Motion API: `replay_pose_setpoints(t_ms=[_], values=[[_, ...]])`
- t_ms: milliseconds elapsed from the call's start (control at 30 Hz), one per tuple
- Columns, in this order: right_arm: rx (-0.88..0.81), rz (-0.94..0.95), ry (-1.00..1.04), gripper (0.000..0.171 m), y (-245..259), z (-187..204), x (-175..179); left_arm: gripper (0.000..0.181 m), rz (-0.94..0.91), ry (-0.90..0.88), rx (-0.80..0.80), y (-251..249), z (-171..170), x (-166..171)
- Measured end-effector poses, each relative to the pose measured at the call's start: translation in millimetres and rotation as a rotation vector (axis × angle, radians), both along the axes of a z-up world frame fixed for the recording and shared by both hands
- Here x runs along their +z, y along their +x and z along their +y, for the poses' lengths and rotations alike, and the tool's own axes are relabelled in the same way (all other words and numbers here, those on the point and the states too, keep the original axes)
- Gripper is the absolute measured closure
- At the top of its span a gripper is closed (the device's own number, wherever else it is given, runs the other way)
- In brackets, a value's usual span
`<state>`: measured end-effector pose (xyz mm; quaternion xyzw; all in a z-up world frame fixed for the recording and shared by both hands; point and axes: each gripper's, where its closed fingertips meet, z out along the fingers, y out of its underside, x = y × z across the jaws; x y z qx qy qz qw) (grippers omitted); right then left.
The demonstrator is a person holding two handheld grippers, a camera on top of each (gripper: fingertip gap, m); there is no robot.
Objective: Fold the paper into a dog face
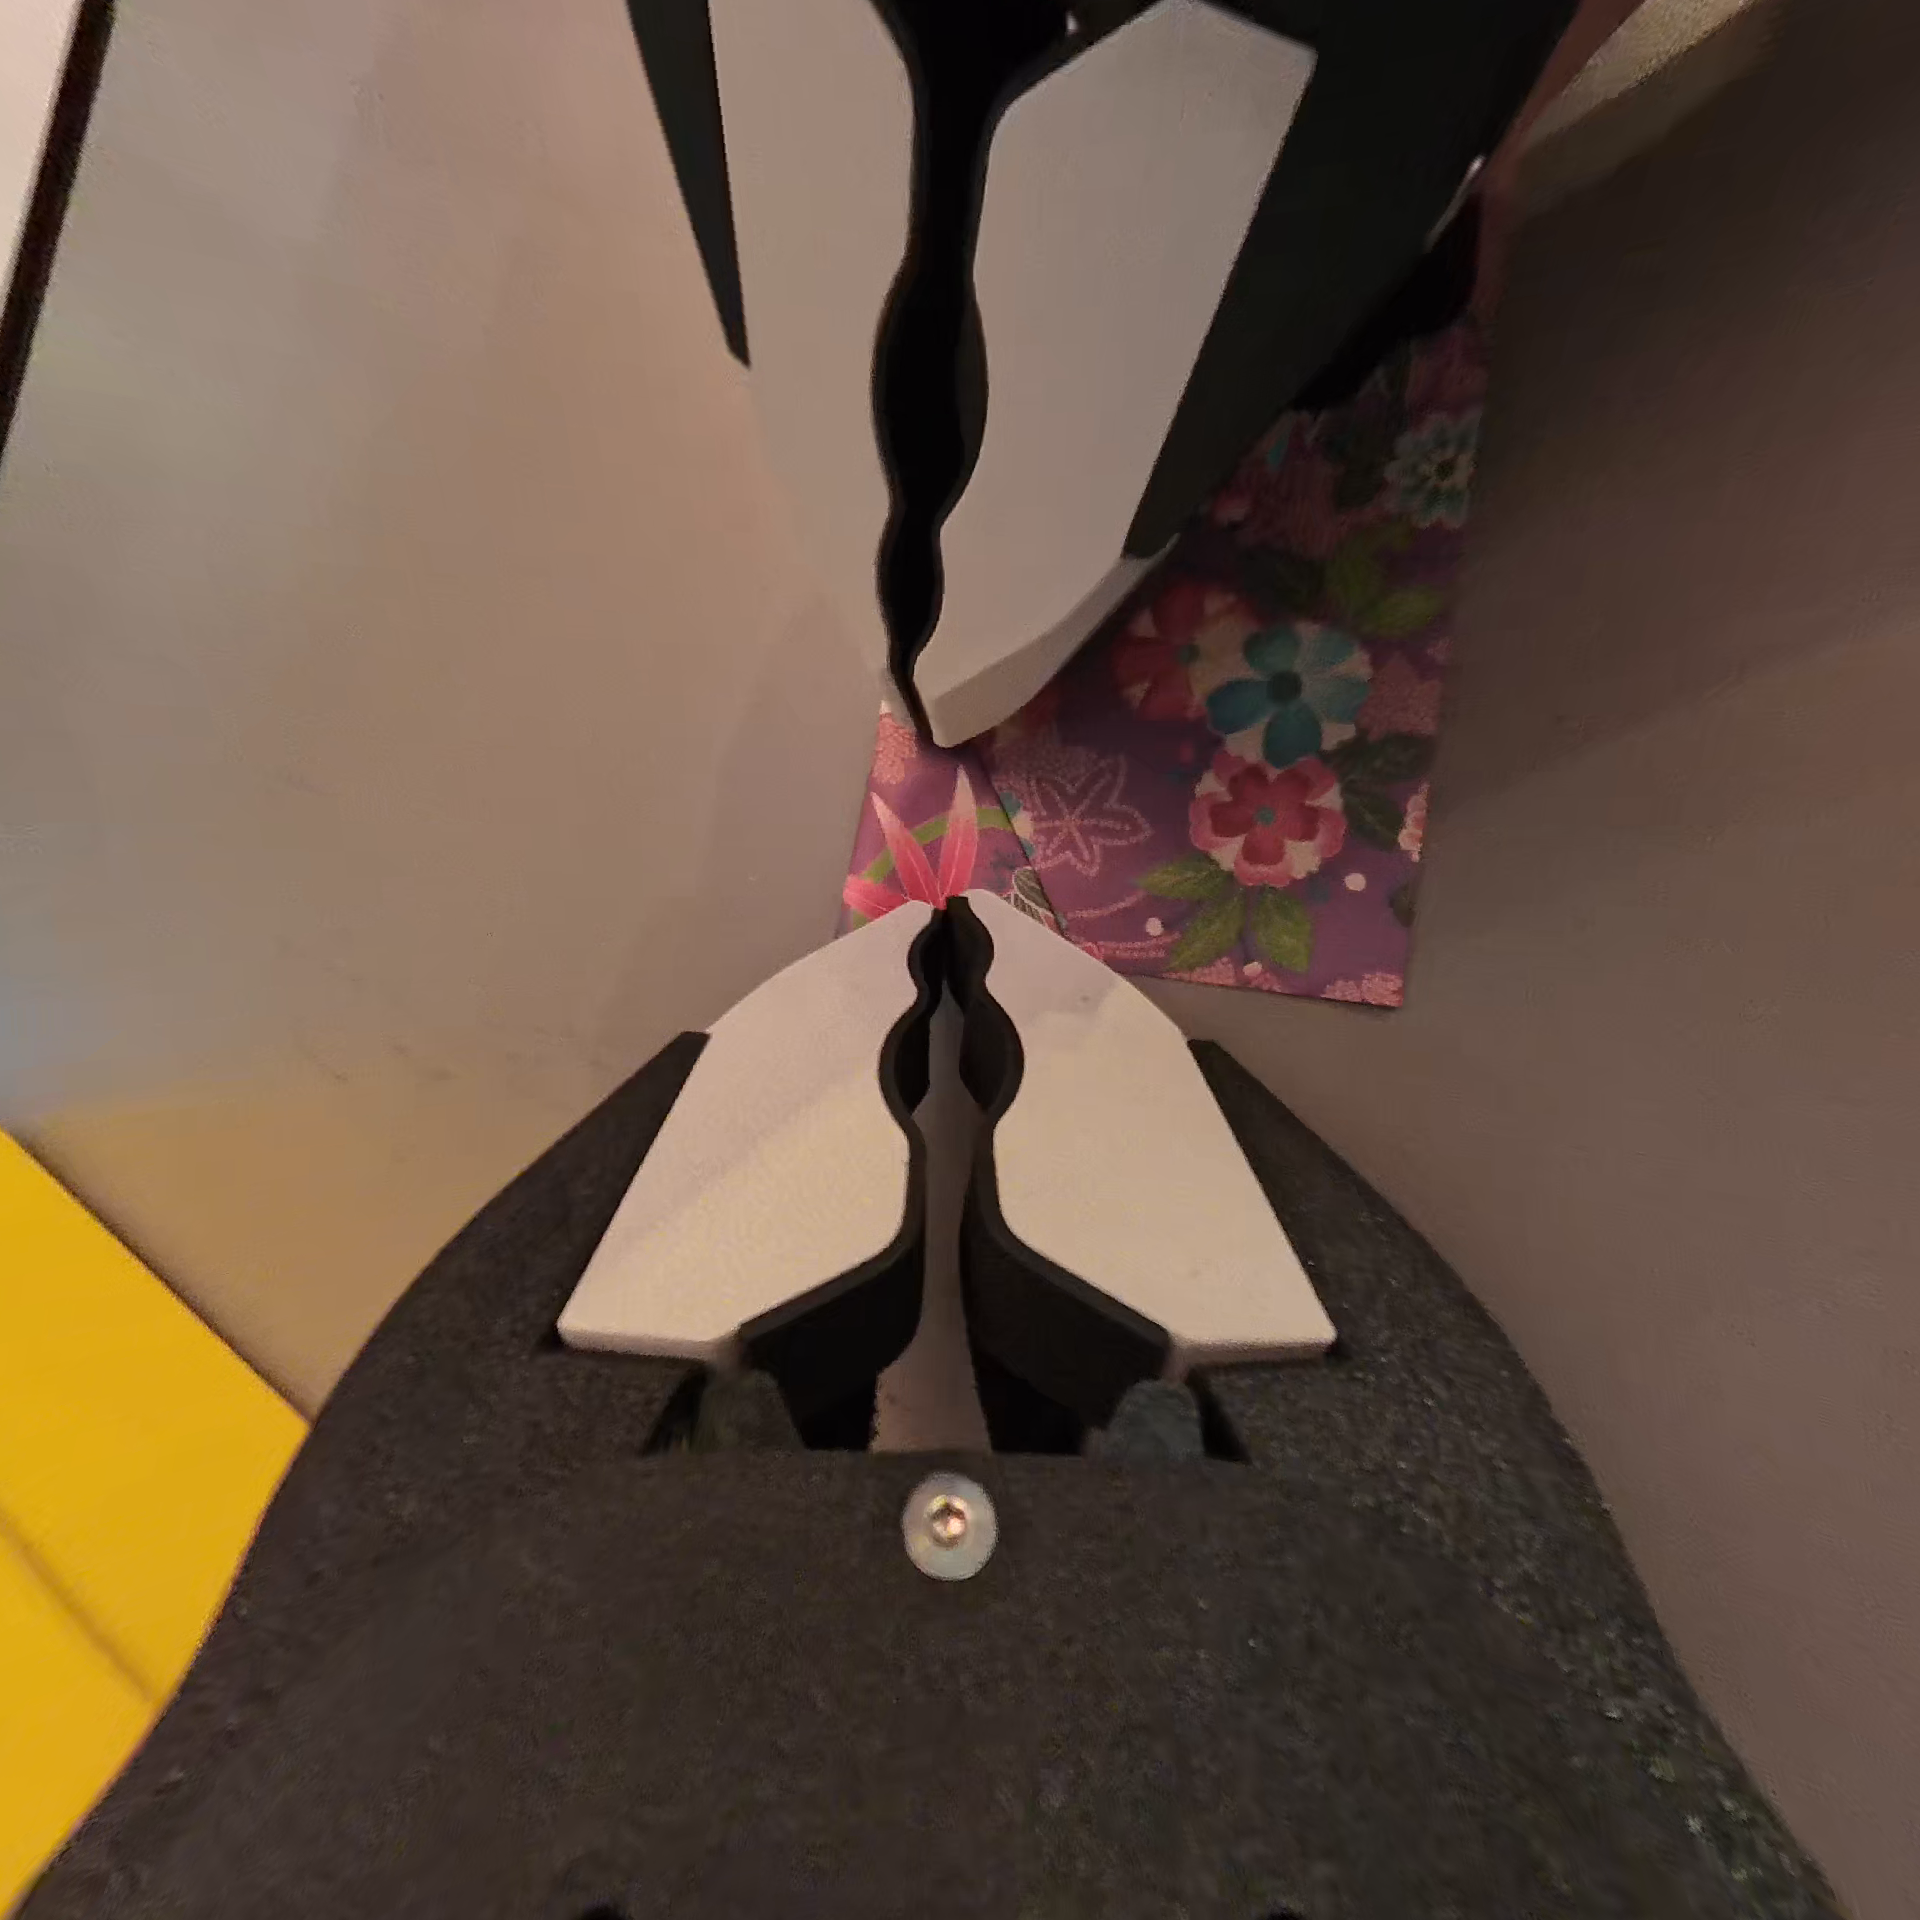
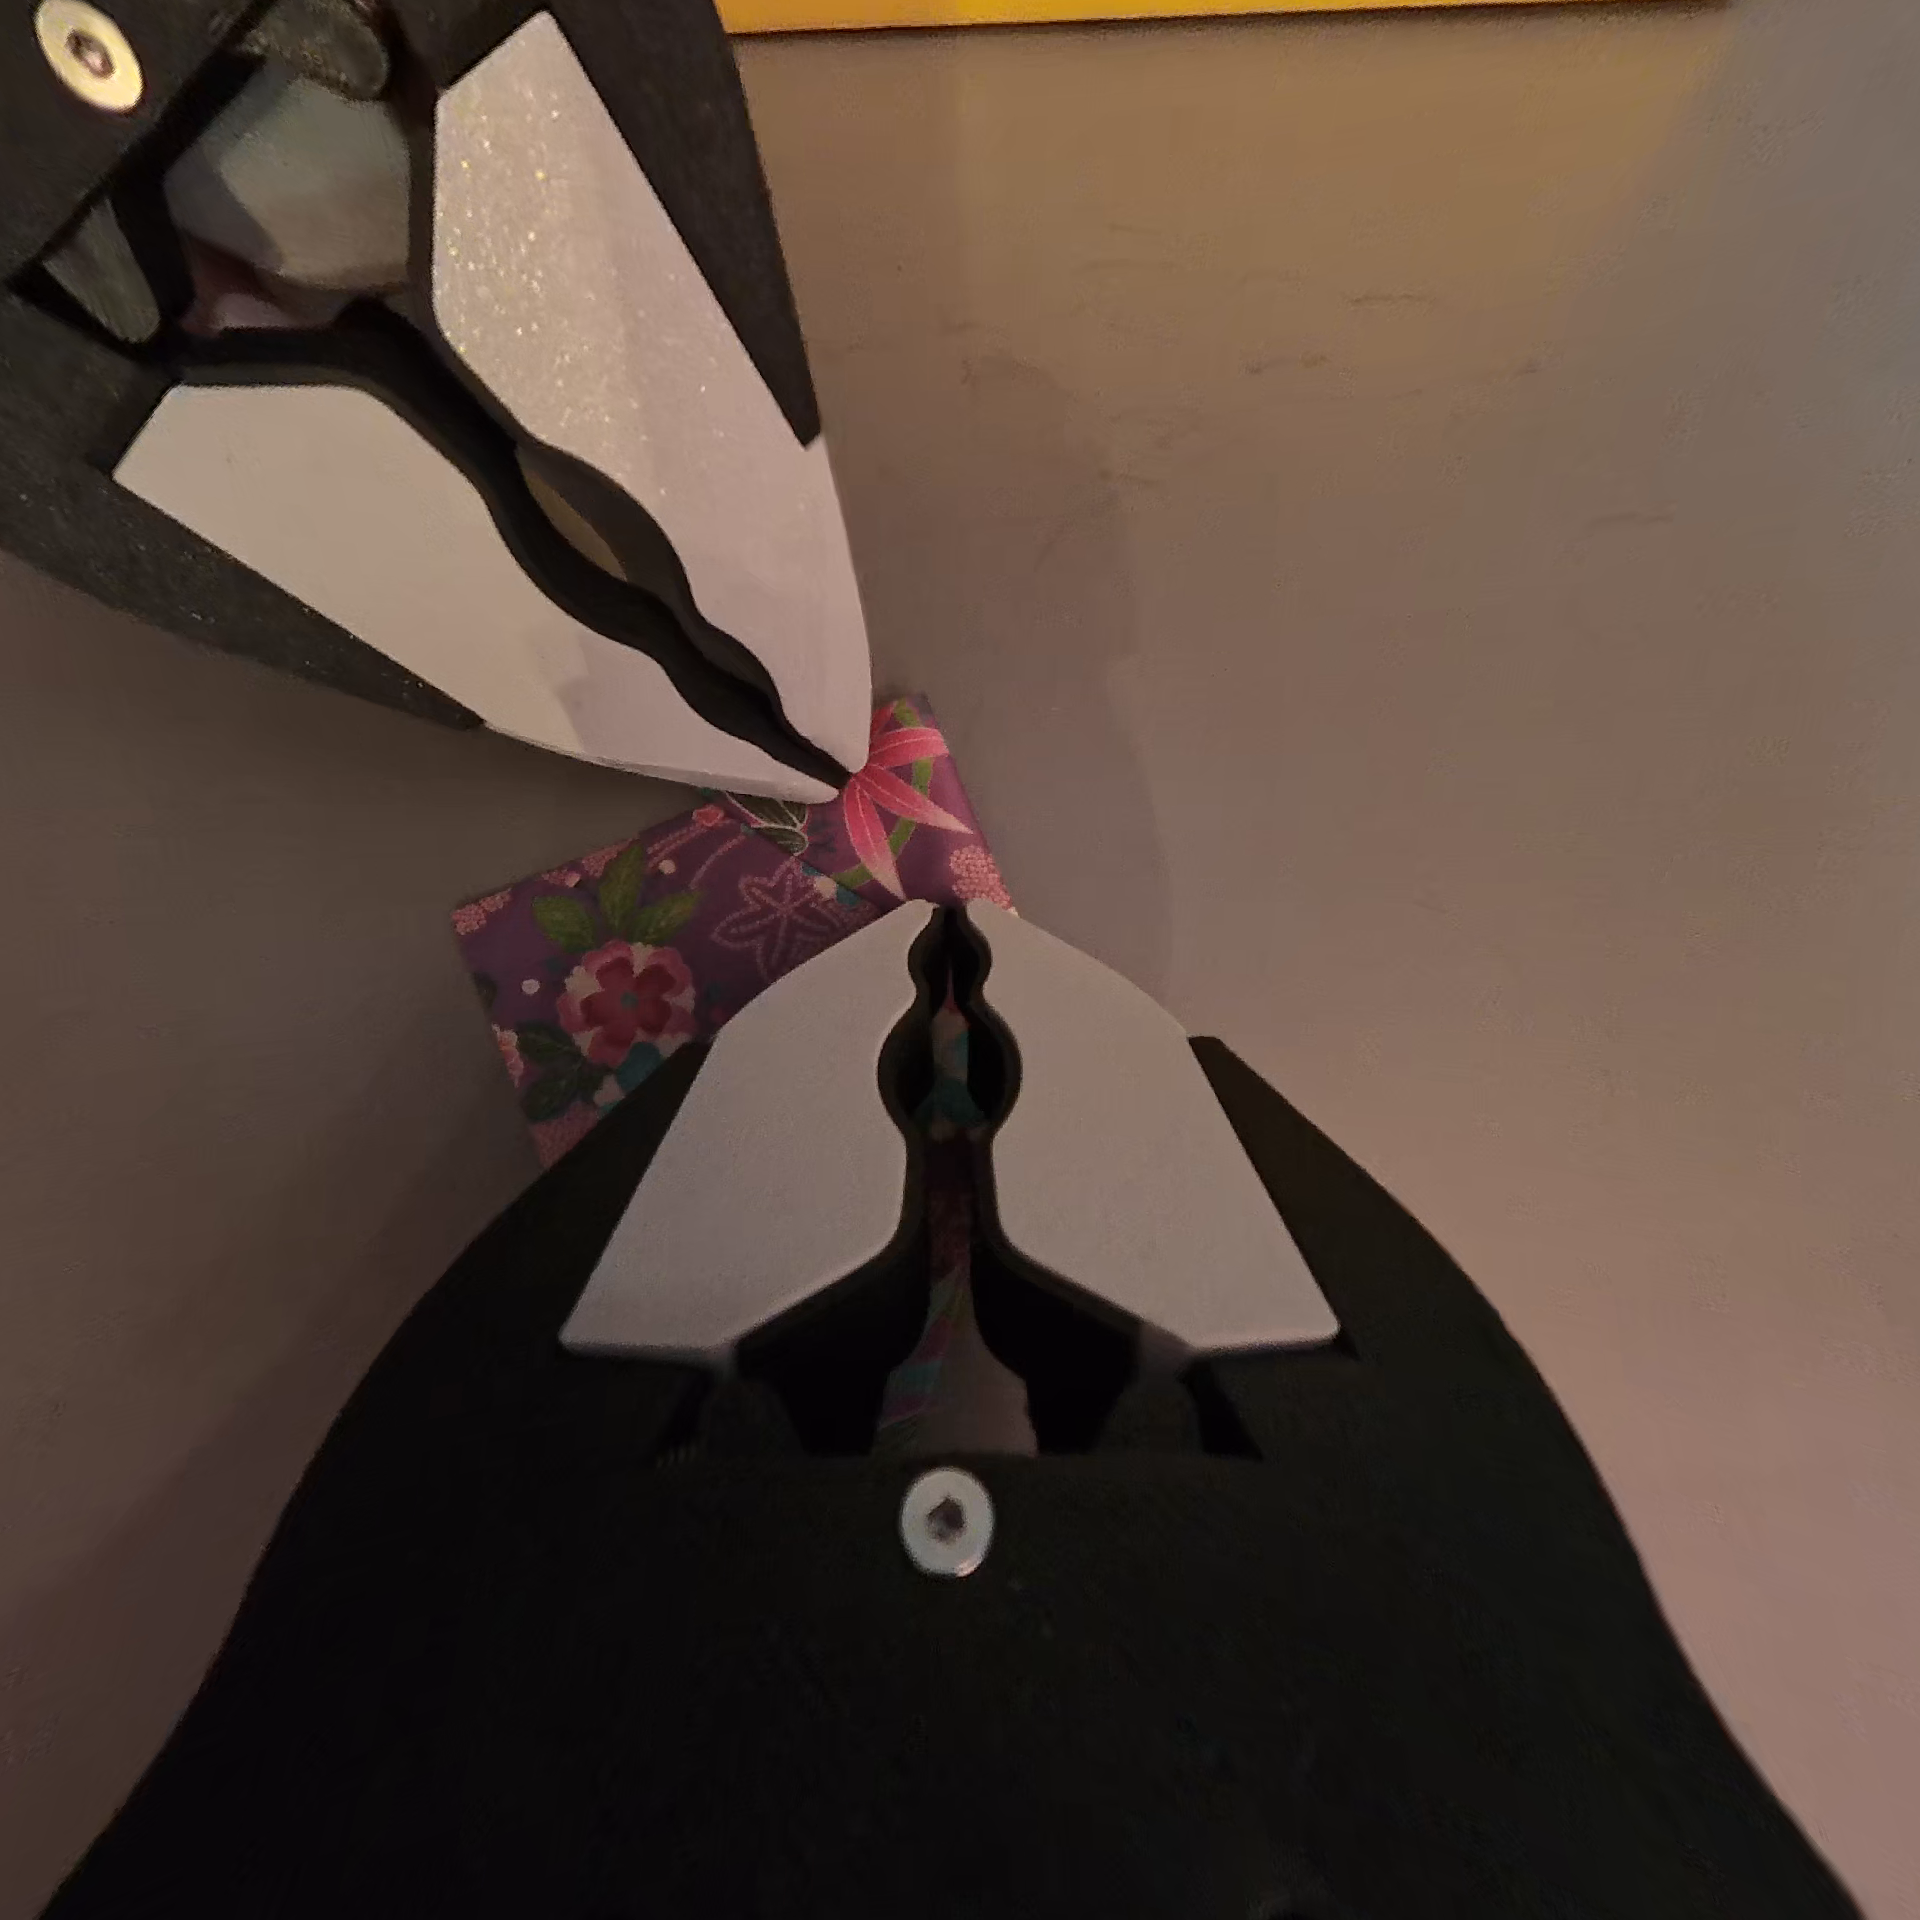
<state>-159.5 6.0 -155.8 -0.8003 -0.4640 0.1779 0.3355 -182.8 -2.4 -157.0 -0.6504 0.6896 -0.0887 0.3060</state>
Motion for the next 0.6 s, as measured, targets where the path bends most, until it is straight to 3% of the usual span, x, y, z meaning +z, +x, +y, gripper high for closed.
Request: replay_pose_setpoints(t_ms=[133,300,600], values=[[-0.015,0.02,-0.108,0.155,-4.1,-11.2,2.7,0.181,-0.019,-0.007,0.004,0.1,-0.1,0.0],[-0.003,-0.05,-0.175,0.162,-5.4,-25.3,-1.3,0.181,-0.029,0.013,0.008,0.1,0.0,-0.1],[0.012,0.007,-0.218,0.168,0.6,-25.0,-2.0,0.181,-0.03,0.055,0.001,-0.3,-0.9,0.0]])
